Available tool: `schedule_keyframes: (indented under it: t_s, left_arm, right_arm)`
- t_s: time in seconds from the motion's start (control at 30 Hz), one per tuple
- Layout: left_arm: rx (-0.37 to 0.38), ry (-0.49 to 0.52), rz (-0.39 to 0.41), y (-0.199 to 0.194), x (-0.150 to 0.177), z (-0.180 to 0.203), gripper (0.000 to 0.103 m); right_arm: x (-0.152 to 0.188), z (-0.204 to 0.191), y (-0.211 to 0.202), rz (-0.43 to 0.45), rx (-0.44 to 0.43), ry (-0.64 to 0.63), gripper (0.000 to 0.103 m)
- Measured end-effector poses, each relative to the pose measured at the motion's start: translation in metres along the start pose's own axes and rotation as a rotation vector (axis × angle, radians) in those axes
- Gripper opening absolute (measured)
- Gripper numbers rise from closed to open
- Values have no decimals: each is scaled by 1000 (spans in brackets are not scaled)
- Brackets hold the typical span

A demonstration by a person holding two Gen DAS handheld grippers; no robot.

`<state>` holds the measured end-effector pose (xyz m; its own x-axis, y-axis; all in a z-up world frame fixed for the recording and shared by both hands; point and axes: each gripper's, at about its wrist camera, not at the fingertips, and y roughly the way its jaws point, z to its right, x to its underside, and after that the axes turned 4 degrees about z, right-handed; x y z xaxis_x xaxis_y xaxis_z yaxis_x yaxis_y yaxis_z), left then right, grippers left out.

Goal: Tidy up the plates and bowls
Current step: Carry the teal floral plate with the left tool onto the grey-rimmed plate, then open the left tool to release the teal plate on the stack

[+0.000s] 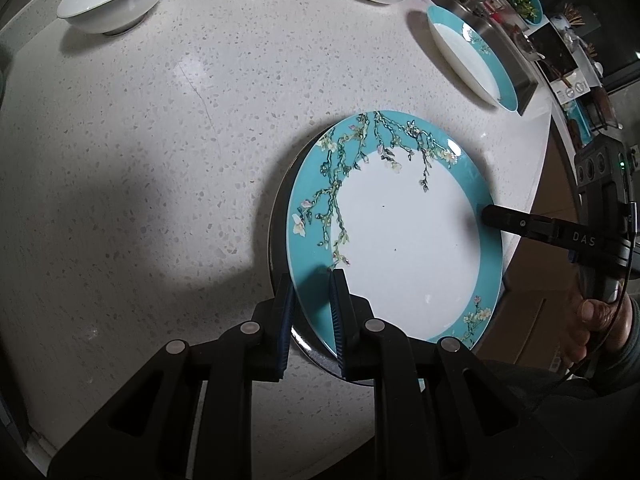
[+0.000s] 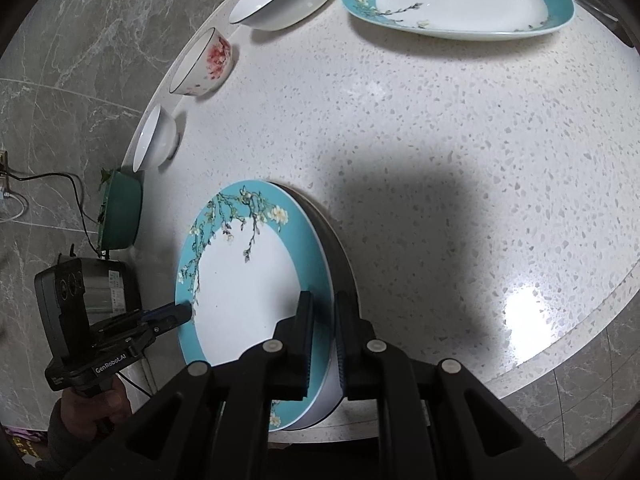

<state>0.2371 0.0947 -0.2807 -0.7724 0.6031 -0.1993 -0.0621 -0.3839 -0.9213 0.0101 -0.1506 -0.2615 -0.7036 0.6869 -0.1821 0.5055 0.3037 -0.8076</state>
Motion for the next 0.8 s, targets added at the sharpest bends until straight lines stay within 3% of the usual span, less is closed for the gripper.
schedule_keyframes:
  t_s: [0.37, 0.8]
  left_arm:
    - [-40, 27, 22, 0, 7, 8, 20]
    - [-124, 74, 42, 7, 6, 24, 21]
  right_arm:
    - [0, -12, 0, 10, 59, -80, 15]
    - [10, -40, 5, 53, 223, -263, 19]
